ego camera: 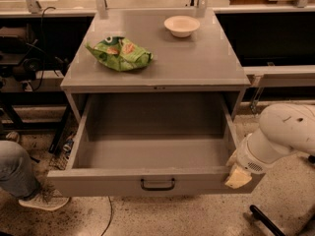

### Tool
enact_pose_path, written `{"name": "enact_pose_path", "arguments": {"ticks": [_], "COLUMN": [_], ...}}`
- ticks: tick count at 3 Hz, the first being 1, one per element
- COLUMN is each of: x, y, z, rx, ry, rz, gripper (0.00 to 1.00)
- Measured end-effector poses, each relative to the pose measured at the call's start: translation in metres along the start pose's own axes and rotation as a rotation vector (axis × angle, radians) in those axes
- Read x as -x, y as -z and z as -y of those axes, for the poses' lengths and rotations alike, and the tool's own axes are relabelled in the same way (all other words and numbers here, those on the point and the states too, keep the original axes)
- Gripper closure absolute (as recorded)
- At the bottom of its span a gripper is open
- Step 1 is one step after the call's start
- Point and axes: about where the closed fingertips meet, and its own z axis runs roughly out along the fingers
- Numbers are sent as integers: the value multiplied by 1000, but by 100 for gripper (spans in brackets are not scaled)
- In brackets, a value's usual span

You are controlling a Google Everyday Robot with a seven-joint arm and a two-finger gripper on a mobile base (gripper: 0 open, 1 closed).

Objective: Open top drawer

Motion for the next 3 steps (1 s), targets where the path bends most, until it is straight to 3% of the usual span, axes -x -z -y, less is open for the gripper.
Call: {"name": "enact_pose_path", "arguments": {"ticks": [1, 3], "x": [0, 0], "y": [1, 2], "z": [-1, -2], "rx": [-1, 0], "ry": [2, 5], "rz": [-1, 0], "gripper": [51, 0]}}
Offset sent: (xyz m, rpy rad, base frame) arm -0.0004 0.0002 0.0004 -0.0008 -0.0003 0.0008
